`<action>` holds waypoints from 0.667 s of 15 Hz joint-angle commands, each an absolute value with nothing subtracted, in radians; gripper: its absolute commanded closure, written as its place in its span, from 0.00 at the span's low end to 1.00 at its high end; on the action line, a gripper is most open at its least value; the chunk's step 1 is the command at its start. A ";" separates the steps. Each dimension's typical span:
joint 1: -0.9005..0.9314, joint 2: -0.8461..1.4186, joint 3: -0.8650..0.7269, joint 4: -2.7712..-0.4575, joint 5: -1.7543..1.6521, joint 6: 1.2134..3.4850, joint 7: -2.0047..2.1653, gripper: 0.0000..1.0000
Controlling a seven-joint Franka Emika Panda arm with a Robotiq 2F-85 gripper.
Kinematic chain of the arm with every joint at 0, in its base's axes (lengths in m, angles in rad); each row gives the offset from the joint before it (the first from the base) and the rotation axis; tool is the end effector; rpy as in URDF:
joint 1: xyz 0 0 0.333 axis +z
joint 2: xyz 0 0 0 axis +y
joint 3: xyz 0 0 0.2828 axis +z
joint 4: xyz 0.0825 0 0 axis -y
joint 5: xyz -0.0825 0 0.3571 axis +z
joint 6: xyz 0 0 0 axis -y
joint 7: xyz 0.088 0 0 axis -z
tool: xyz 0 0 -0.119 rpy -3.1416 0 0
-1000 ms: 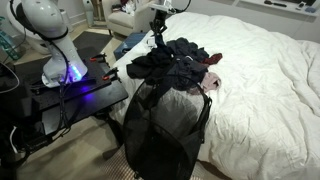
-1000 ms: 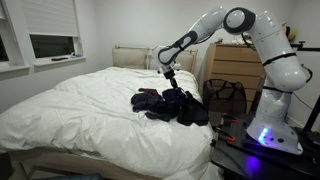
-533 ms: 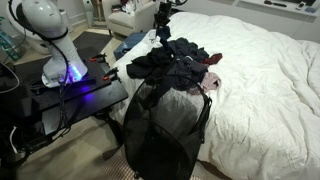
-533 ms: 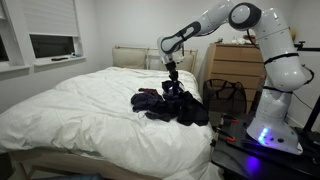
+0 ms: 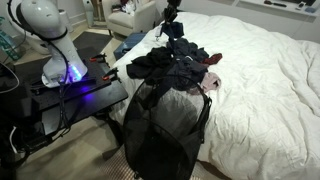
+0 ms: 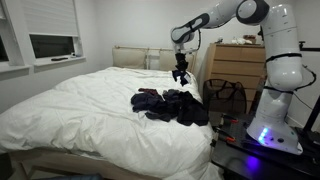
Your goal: Pick the socks and put them in the bag
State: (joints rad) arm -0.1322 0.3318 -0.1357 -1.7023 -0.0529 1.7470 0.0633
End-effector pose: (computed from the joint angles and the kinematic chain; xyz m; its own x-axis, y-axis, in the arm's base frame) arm 0.5565 -0.1532 0.3506 0.9099 -0.3110 -0.2745 -0.2919 -0.9502 0.1089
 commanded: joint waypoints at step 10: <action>-0.255 0.109 -0.293 -1.876 -0.004 1.770 0.429 0.98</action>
